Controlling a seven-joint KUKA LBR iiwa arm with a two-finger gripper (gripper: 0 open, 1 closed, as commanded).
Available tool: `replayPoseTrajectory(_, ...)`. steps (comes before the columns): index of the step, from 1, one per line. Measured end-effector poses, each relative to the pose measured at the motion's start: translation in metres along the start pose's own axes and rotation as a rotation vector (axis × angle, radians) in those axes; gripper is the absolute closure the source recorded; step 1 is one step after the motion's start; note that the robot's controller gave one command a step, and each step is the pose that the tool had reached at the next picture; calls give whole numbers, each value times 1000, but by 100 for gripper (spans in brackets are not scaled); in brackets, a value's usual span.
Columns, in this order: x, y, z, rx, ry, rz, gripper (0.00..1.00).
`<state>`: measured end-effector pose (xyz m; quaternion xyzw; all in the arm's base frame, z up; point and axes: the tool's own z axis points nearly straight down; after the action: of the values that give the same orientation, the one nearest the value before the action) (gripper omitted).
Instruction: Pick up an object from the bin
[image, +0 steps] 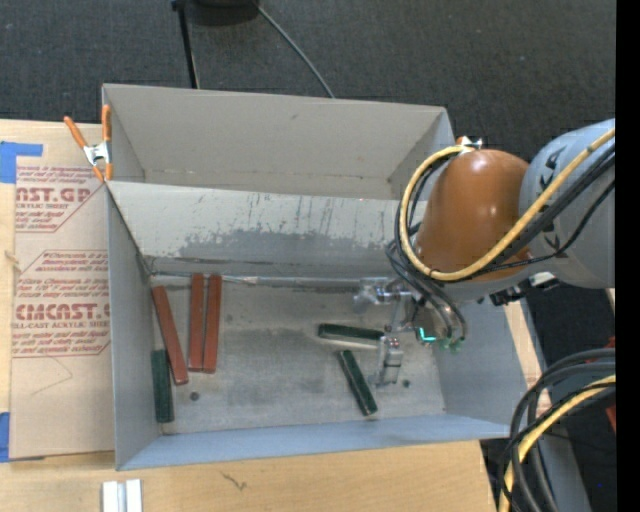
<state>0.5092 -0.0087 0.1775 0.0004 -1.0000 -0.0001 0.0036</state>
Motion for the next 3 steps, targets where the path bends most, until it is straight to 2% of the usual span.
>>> replayPoseTrajectory(1, -2, 0, -4, 0, -8, 0, 0)
replayPoseTrajectory(2, -32, -14, 42, 1, -17, -56, 0)
replayPoseTrajectory(3, -22, -18, 95, -1, -9, 19, 0)
